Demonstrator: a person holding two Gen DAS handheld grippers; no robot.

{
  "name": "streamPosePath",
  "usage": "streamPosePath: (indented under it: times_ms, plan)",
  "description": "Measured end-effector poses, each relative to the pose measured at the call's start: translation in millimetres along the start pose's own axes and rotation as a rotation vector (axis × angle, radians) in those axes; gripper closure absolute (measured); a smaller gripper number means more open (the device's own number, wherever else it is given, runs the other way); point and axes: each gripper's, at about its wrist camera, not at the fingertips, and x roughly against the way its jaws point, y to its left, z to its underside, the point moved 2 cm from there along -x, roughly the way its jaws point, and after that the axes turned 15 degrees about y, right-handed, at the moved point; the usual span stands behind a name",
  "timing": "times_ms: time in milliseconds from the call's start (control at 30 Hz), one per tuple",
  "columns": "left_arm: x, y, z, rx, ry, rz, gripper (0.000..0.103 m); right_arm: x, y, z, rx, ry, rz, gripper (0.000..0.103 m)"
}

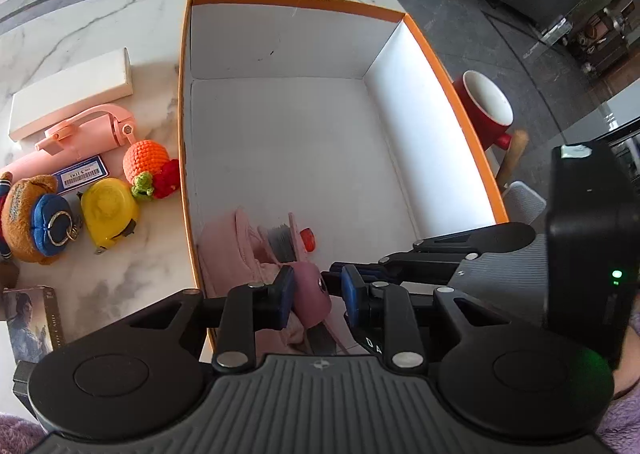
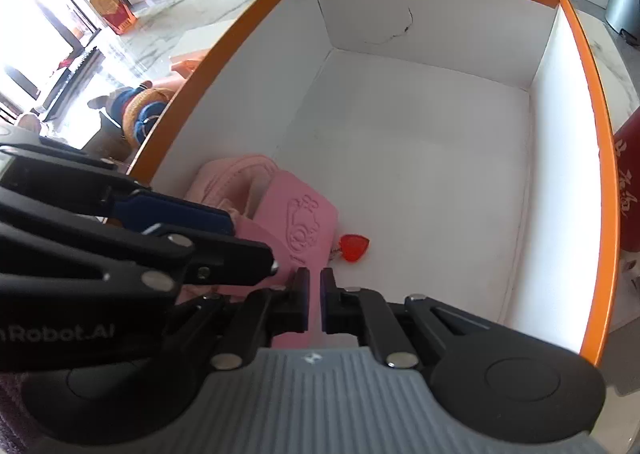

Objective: Organize objects

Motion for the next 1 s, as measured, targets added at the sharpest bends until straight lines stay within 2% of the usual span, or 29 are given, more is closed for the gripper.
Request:
streamPosePath:
  times_ms: [133,267,300,400,633,767,1000]
  plan:
    - [21,10,7,0.015,-0.082,-0.029,0.074,-5,-7,-1,-0.029,0.028,-0.024,0.097]
    - [38,21,16,0.019,-0.147,-0.043,0.074,-8,-1,-2,-0.024,0.057,-0.001,0.097]
    - [41,23,18,0.022,-0.159,-0.038,0.074,-9,0,-3,-0.026,0.060,-0.014,0.101]
    - [48,26,21,0.026,-0.179,-0.037,0.074,-14,0,-5,-0.043,0.091,-0.092,0.101]
    - [54,32,31,0.019,-0.198,-0.056,0.073,-11,3,0,-0.040,0.098,-0.044,0.101]
    - [65,40,39,0.033,-0.227,-0.052,0.071,0,9,5,-0.024,0.066,0.032,0.099]
    - [79,55,52,0.067,-0.261,-0.053,0.070,26,24,9,0.006,-0.004,0.079,0.100]
